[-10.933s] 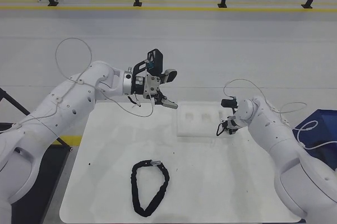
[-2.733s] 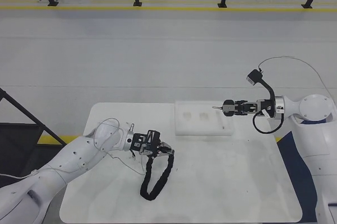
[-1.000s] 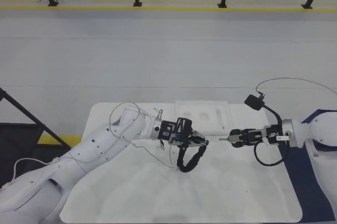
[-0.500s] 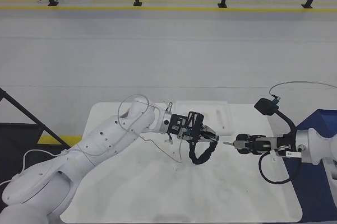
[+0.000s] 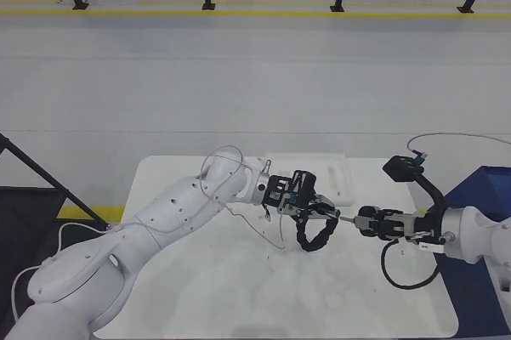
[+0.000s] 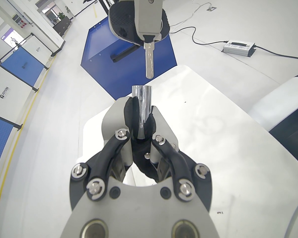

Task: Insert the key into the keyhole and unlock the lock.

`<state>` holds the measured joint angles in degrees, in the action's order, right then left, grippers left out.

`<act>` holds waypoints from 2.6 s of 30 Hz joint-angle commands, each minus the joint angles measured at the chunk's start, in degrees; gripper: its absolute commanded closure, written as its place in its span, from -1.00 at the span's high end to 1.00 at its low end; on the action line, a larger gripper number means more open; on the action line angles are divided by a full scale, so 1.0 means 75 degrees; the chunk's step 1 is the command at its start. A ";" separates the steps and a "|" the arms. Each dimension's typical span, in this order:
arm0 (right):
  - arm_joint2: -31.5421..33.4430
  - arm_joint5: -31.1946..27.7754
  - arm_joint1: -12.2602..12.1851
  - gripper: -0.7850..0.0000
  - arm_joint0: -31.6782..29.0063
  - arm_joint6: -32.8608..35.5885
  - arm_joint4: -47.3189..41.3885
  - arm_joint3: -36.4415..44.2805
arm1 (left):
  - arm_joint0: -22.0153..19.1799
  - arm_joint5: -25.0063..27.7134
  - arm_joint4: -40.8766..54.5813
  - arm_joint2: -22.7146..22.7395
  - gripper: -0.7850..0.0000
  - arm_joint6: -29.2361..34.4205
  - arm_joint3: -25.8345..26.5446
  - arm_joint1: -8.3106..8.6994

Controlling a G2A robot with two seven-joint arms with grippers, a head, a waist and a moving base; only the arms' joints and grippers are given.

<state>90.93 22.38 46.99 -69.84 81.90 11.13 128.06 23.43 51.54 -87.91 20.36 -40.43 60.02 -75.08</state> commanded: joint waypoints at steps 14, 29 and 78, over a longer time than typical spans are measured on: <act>-0.0266 0.0197 -0.0109 -1.00 0.0083 -0.0197 0.0209 0.0032 | -0.0087 0.0002 -0.0790 -0.0111 -1.00 -0.1078 -0.0650 -0.0292; -0.0483 0.0258 -0.0202 -1.00 0.0201 -0.0302 0.0234 -0.0128 | -0.0107 0.0079 -0.1065 -0.0040 -1.00 -0.1352 -0.0912 -0.0458; -0.0509 0.0588 -0.0378 -1.00 0.0050 -0.1481 -0.0238 0.0052 | 0.0316 -0.0099 -0.0139 -0.0054 -1.00 -0.1742 -0.1441 -0.0533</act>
<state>87.00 26.48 44.16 -69.11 71.64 9.09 127.94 25.54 51.09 -89.70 20.08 -53.20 49.33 -79.14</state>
